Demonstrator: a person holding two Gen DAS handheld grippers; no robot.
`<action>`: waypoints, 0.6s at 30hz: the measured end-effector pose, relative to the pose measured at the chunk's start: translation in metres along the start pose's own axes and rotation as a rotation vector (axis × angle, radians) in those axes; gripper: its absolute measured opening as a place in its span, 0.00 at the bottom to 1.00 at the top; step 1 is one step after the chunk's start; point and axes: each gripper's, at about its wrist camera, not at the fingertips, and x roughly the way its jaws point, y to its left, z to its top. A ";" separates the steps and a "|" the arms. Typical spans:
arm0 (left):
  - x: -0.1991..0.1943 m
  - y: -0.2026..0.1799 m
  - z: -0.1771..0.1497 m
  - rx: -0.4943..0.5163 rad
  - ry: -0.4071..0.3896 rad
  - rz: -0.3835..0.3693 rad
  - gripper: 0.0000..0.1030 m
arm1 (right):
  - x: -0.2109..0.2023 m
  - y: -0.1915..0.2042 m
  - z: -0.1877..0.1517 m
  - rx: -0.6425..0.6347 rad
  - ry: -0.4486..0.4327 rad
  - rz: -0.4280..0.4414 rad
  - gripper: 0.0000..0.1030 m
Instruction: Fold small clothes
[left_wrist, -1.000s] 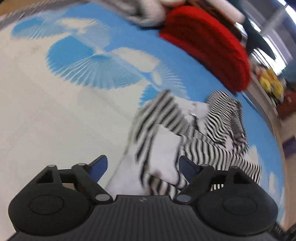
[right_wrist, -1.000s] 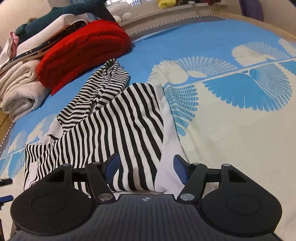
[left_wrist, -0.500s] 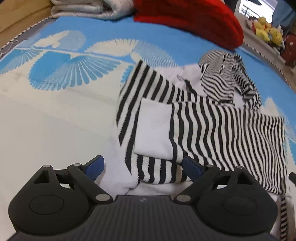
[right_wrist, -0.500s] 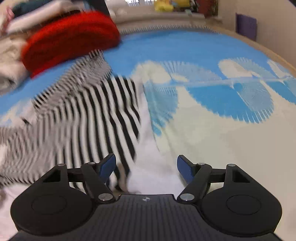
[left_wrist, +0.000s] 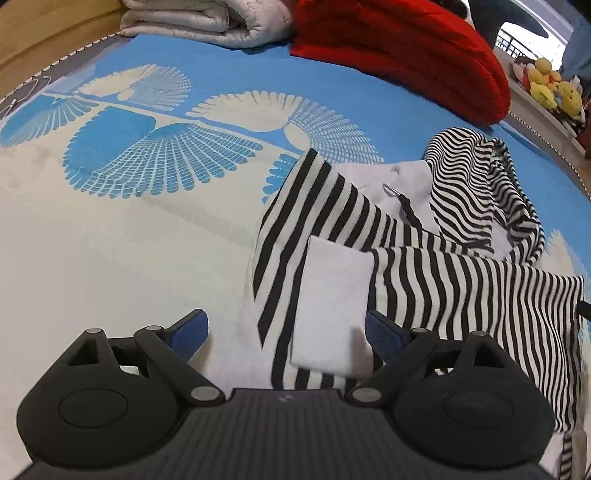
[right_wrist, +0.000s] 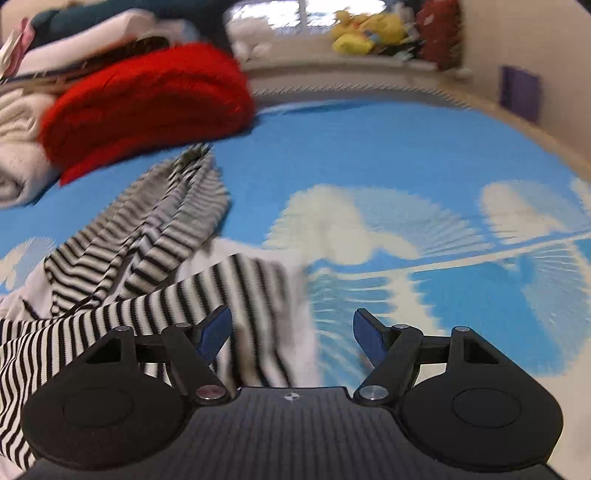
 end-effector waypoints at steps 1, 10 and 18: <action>0.003 -0.001 0.000 0.004 0.001 0.003 0.92 | 0.009 0.003 0.001 0.006 0.009 -0.002 0.70; 0.010 -0.008 -0.003 0.053 0.003 0.032 0.92 | 0.036 -0.031 -0.003 0.101 0.041 -0.148 0.60; -0.012 -0.013 -0.006 0.068 -0.020 0.013 0.92 | -0.076 -0.008 -0.016 0.052 0.002 -0.024 0.76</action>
